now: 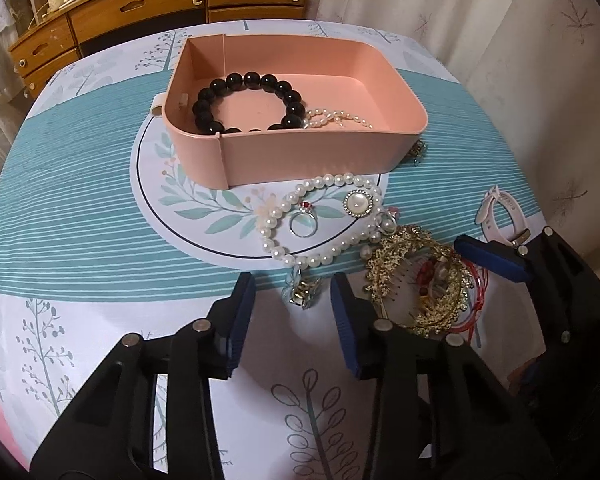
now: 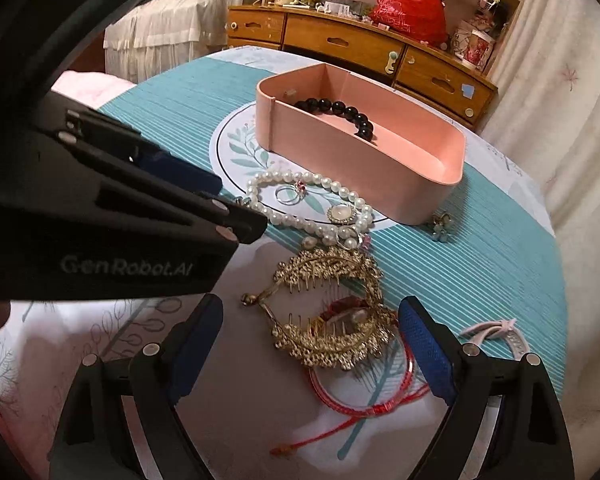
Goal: Organize jewelry
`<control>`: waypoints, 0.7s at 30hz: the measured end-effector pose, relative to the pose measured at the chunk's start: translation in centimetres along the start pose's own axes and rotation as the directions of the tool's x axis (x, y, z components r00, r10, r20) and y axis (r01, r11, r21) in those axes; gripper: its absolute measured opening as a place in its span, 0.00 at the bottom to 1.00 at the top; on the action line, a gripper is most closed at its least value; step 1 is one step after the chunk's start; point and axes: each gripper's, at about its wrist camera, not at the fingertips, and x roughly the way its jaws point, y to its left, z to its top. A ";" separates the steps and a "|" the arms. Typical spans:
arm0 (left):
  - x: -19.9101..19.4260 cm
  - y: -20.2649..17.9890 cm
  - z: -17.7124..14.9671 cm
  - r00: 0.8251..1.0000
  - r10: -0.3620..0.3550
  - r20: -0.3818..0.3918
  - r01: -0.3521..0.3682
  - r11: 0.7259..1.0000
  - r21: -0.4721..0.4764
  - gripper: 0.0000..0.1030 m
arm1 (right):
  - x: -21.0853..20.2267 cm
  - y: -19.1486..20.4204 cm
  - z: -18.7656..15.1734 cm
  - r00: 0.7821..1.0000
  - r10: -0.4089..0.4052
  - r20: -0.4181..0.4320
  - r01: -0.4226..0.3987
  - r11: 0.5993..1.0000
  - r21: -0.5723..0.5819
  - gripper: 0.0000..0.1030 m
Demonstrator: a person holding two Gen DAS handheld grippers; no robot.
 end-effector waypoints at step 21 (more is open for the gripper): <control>0.0 -0.3 0.0 1.000 -0.018 0.021 0.019 1.000 -0.024 0.17 | 0.9 -1.9 0.1 0.999 0.046 0.021 -0.048 0.993 0.110 0.75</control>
